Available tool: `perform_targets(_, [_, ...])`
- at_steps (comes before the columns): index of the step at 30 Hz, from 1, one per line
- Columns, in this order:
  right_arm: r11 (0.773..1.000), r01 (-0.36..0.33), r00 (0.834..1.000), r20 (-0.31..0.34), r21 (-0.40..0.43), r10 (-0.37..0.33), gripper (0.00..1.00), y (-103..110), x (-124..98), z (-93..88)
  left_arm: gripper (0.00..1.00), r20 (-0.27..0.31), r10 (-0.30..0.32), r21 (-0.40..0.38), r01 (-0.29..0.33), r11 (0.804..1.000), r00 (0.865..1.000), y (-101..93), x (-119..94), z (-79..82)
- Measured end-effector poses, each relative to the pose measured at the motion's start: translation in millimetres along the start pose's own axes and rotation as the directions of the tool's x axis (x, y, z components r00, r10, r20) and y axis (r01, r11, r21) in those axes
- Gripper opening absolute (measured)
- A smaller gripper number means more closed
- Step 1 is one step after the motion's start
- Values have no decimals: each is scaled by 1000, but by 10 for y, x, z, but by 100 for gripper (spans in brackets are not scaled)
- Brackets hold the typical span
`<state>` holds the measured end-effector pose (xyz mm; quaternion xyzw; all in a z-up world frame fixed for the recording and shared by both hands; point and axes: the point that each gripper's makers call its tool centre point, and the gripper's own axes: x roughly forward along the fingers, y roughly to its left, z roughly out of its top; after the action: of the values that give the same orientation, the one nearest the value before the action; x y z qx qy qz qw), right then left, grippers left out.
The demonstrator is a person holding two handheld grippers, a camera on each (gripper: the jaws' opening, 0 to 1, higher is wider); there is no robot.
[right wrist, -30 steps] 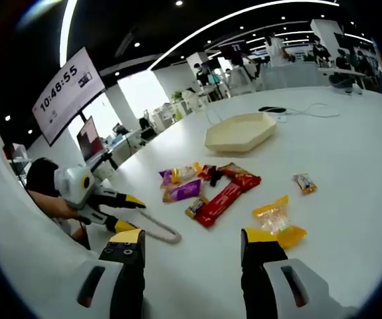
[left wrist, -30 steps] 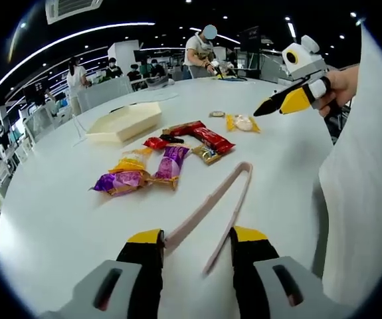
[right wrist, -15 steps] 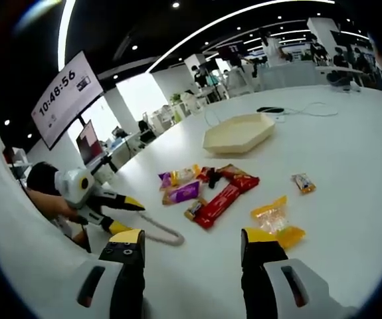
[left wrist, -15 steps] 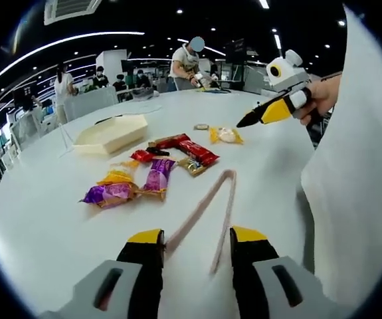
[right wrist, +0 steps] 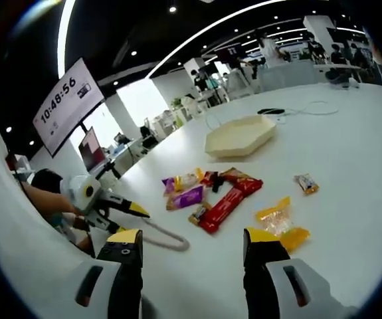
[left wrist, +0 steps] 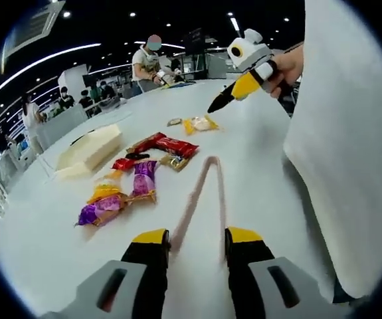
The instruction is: Place the target food into the container with the food tongs after gripping and lifting it, then release it inside without dropping or visibly crushing the food.
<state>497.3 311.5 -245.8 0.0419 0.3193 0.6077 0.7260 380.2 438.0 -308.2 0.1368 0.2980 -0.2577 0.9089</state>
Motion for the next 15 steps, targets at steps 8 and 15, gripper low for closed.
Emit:
perform_targets(8, [1000,5,1000,-17,-4,-5,60,1,34,-50,32,-4,-13,7,13,1000,1000,2,7,8])
perform_targets(15, [1000,-4,999,-37,-19,3,60,28,61,-76,27,-34,-9,13,9,1000,999,24,9,8])
